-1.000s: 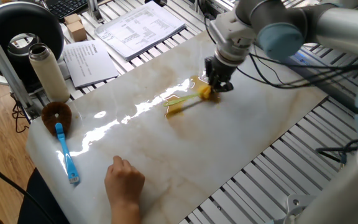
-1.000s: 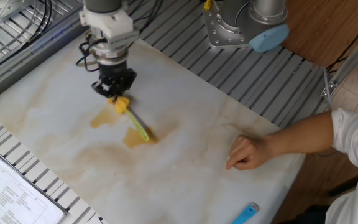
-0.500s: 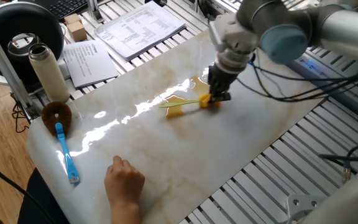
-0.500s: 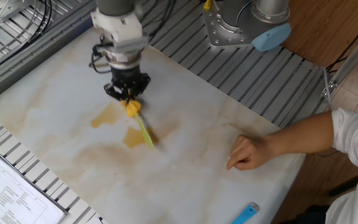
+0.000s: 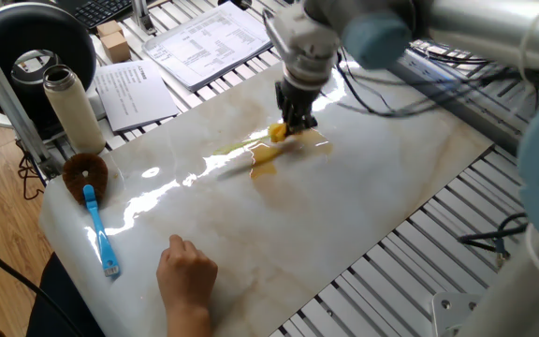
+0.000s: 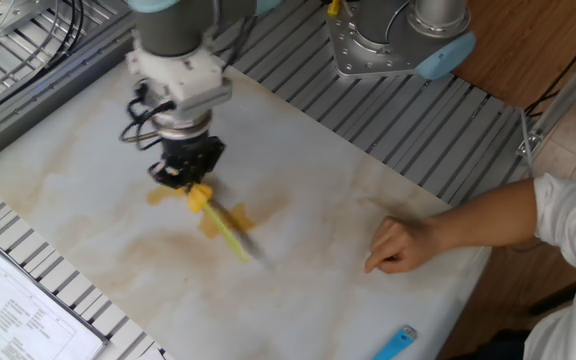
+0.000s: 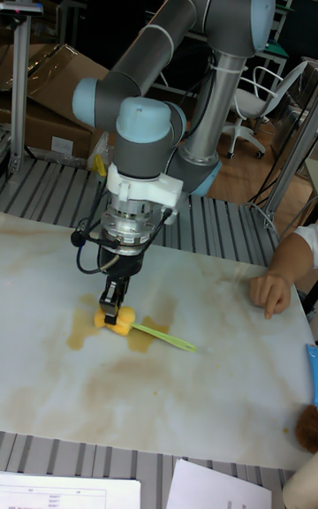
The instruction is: Scrub the table with a brush
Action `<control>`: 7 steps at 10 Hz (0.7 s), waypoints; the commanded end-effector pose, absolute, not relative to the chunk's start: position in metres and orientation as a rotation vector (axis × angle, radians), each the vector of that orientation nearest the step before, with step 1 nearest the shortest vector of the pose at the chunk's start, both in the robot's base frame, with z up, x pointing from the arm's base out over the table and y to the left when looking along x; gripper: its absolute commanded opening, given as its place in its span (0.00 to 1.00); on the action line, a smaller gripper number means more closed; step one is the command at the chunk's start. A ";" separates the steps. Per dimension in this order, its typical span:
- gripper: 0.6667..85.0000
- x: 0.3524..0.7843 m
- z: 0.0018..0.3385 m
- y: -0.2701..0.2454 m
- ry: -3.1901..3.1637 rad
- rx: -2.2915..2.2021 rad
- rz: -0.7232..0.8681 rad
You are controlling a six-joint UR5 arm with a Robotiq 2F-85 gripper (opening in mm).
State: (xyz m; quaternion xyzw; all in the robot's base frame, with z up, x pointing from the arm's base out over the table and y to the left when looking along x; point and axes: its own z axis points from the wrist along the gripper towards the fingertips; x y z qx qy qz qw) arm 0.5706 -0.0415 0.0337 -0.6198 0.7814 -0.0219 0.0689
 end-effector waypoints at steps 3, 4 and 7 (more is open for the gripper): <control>0.01 0.596 0.052 -0.053 2.447 -1.765 -0.093; 0.01 0.599 0.047 -0.042 2.448 -1.728 -0.051; 0.01 0.601 0.025 0.011 2.500 -1.600 0.013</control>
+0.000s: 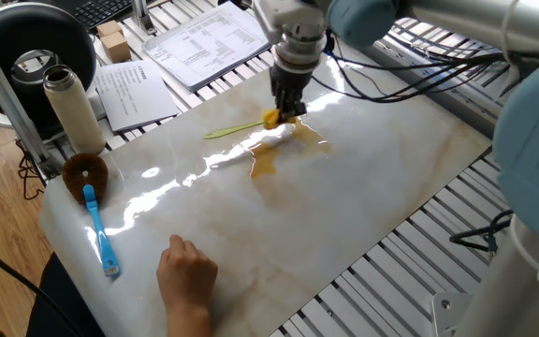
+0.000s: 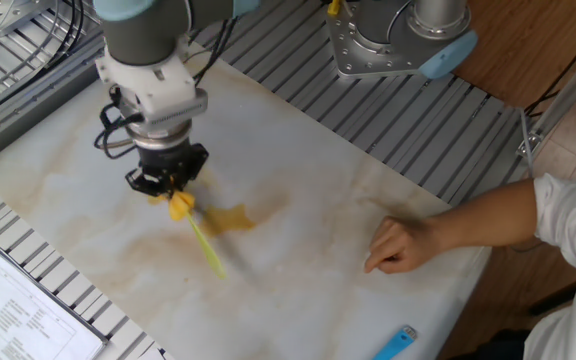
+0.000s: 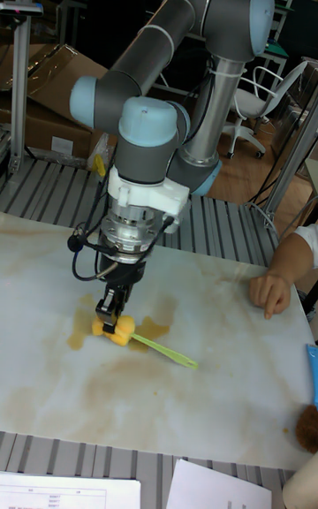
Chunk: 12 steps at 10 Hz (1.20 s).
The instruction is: Scrub the table with a brush
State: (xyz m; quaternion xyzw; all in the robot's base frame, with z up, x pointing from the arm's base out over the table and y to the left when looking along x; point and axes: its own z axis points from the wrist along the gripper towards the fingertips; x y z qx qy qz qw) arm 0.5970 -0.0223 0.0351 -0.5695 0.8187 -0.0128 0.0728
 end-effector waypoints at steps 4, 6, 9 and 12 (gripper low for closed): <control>0.01 0.592 0.028 0.035 2.575 -1.476 -0.111; 0.01 0.585 0.027 0.047 2.490 -1.621 -0.046; 0.01 0.582 0.006 0.056 2.455 -1.595 -0.047; 0.01 0.530 0.010 0.062 2.547 -1.479 -0.011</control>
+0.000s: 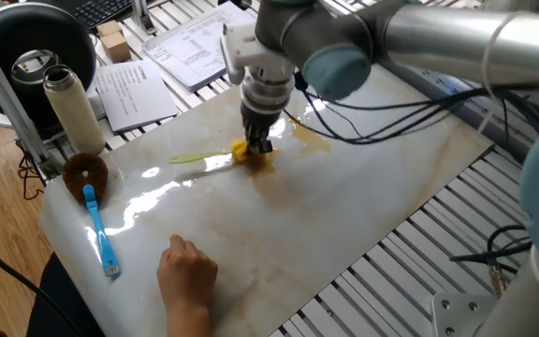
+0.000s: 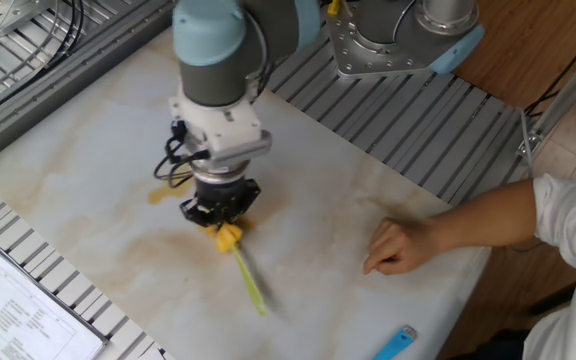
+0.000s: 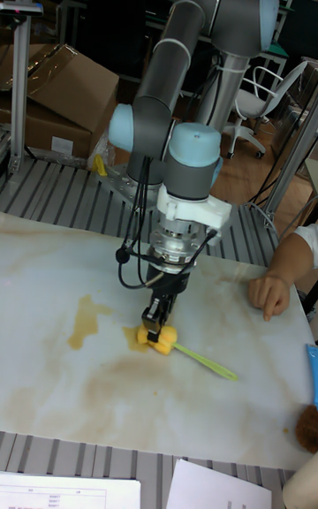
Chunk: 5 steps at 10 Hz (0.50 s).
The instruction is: Scrub the table with a brush
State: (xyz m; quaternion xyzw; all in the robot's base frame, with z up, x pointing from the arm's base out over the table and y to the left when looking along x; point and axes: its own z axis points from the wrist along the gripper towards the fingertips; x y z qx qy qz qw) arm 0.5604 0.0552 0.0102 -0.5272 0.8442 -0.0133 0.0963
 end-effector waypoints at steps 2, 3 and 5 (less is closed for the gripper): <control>0.01 0.504 0.027 0.059 2.617 -1.419 -0.028; 0.01 0.497 0.033 0.057 2.639 -1.396 -0.031; 0.01 0.509 0.030 0.050 2.586 -1.440 -0.047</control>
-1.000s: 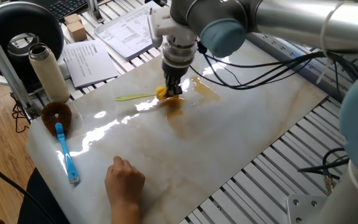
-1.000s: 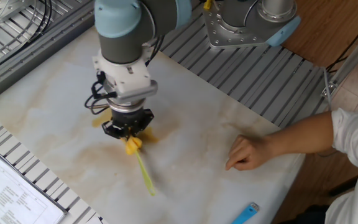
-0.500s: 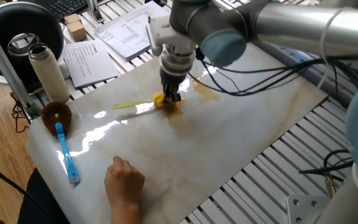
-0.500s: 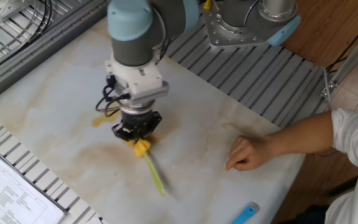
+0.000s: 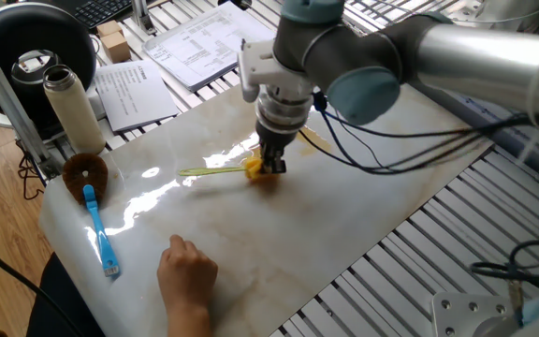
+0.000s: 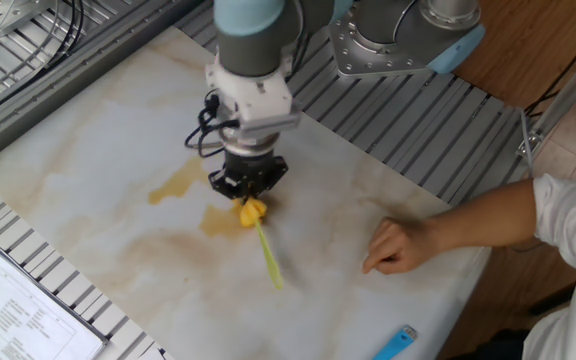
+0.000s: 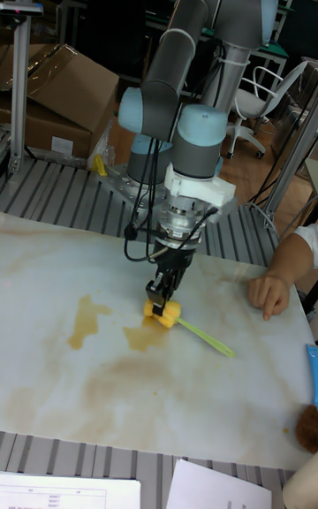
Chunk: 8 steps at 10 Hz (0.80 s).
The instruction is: Scrub the table with a brush
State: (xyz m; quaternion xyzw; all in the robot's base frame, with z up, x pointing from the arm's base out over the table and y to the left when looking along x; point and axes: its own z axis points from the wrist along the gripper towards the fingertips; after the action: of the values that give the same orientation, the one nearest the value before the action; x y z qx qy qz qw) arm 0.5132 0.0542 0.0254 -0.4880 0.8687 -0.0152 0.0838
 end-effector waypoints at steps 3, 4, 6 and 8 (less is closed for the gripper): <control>0.01 0.570 0.021 0.009 2.367 -1.796 -0.143; 0.01 0.583 0.027 0.001 2.323 -1.880 -0.185; 0.01 0.578 0.040 -0.006 2.326 -1.892 -0.194; 0.11 0.561 0.037 -0.011 2.381 -1.825 -0.161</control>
State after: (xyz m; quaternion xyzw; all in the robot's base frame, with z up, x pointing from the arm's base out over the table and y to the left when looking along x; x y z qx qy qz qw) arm 0.5648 -0.0006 0.0332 -0.6079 0.7890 -0.0564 0.0691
